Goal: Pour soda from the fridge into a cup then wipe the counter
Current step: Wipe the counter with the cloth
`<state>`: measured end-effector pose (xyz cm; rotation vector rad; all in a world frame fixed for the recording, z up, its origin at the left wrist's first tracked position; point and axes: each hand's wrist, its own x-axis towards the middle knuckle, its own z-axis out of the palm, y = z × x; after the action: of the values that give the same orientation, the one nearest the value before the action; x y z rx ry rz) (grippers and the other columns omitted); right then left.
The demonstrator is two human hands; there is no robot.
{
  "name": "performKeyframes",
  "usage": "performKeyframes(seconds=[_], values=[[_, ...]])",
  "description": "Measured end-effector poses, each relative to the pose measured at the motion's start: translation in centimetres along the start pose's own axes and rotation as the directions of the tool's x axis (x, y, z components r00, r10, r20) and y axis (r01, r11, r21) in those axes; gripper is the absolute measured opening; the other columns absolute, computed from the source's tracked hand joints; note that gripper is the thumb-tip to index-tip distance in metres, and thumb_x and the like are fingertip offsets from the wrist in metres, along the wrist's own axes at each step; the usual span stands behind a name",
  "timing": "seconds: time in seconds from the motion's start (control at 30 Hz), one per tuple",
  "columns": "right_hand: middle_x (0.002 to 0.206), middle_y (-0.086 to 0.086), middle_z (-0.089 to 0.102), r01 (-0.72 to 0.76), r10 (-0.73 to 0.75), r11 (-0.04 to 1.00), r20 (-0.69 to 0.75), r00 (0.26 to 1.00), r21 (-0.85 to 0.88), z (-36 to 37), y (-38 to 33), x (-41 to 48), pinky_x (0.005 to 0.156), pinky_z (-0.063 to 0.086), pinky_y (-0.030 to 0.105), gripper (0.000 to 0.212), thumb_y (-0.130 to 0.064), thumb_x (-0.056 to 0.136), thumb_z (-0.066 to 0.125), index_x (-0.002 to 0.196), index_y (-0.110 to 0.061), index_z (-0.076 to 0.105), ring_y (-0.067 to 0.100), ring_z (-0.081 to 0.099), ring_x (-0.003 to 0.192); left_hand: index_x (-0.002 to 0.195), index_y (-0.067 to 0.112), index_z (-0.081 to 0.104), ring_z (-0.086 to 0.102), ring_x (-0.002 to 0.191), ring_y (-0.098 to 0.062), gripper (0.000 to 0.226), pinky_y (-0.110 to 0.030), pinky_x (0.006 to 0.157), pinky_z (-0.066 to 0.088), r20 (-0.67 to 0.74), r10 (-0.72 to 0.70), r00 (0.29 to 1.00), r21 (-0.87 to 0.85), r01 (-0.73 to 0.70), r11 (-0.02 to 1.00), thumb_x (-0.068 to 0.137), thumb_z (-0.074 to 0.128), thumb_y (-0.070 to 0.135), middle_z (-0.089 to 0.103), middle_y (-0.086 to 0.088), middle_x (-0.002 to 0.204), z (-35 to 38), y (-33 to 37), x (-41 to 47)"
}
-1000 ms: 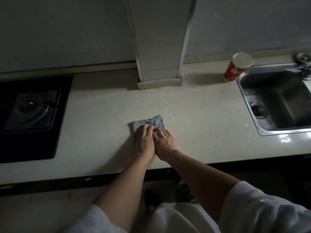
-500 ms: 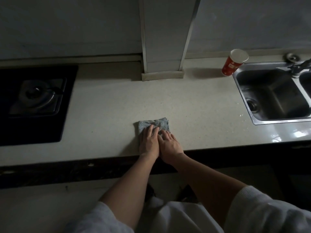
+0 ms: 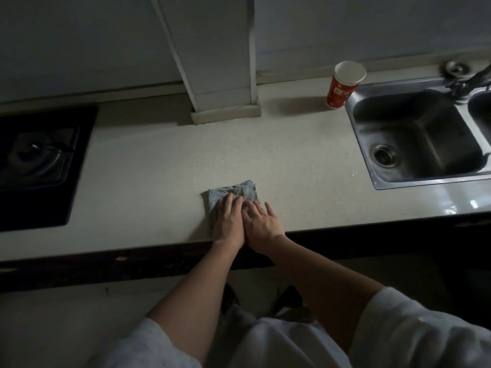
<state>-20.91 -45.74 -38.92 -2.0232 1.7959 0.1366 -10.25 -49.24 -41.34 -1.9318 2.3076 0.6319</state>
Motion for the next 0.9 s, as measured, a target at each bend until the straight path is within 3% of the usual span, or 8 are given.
performKeyframes(seconds=[0.07, 0.2, 0.37, 0.53, 0.9], values=[[0.162, 0.008, 0.009, -0.005, 0.005, 1.0, 0.008, 1.0, 0.004, -0.3, 2.4, -0.7, 0.121, 0.001, 0.048, 0.079, -0.037, 0.093, 0.053, 0.155, -0.015, 0.009, 0.026, 0.005, 0.15, 0.154, 0.028, 0.023, 0.008, 0.151, -0.024, 0.071, -0.04, 0.122, 0.013, 0.015, -0.009, 1.0, -0.008, 0.009, 1.0, 0.094, 0.059, 0.016, 0.008, 0.004, 0.165, 0.4, 2.6, 0.0], [0.162, 0.006, 0.01, -0.021, 0.021, 1.0, -0.005, 1.0, -0.007, -1.0, 6.8, -1.5, 0.121, 0.002, 0.049, 0.067, -0.03, 0.098, 0.042, 0.155, -0.016, 0.011, 0.024, 0.006, 0.15, 0.154, 0.027, 0.024, 0.006, 0.151, -0.024, 0.055, -0.043, 0.122, 0.012, 0.031, -0.02, 0.999, -0.075, 0.022, 0.997, 0.102, 0.039, 0.019, 0.006, 0.003, 0.165, 0.9, 7.6, 0.4], [0.163, 0.005, 0.01, -0.021, 0.021, 1.0, -0.011, 1.0, 0.006, -2.1, 10.4, -1.8, 0.122, 0.003, 0.048, 0.07, -0.034, 0.095, 0.049, 0.154, -0.017, 0.015, 0.022, 0.005, 0.151, 0.157, 0.028, 0.014, -0.003, 0.152, -0.024, 0.068, -0.043, 0.123, 0.005, 0.085, -0.023, 0.996, -0.061, 0.028, 0.998, 0.099, 0.047, 0.019, -0.003, 0.005, 0.165, 1.3, 11.2, 1.7], [0.163, 0.002, 0.012, -0.092, 0.095, 0.995, -0.061, 0.994, 0.048, -2.8, 14.1, -1.5, 0.122, 0.006, 0.047, 0.063, -0.03, 0.097, 0.044, 0.153, -0.019, 0.017, 0.02, 0.007, 0.15, 0.157, 0.029, 0.014, -0.004, 0.152, -0.026, 0.056, -0.043, 0.123, 0.002, 0.072, 0.025, 0.997, -0.056, -0.021, 0.998, 0.104, 0.031, 0.022, -0.003, 0.004, 0.166, 2.4, 14.7, 4.1], [0.16, 0.002, 0.02, -0.12, 0.123, 0.992, -0.127, 0.984, 0.031, -5.0, 28.3, -4.3, 0.122, 0.01, 0.045, 0.068, -0.037, 0.091, 0.05, 0.151, -0.018, 0.025, 0.02, 0.012, 0.149, 0.157, 0.03, 0.008, -0.009, 0.152, -0.027, 0.057, -0.044, 0.123, -0.001, 0.13, 0.062, 0.99, -0.057, -0.055, 0.997, 0.105, 0.028, 0.02, -0.009, 0.003, 0.165, 4.9, 28.9, 6.6]])
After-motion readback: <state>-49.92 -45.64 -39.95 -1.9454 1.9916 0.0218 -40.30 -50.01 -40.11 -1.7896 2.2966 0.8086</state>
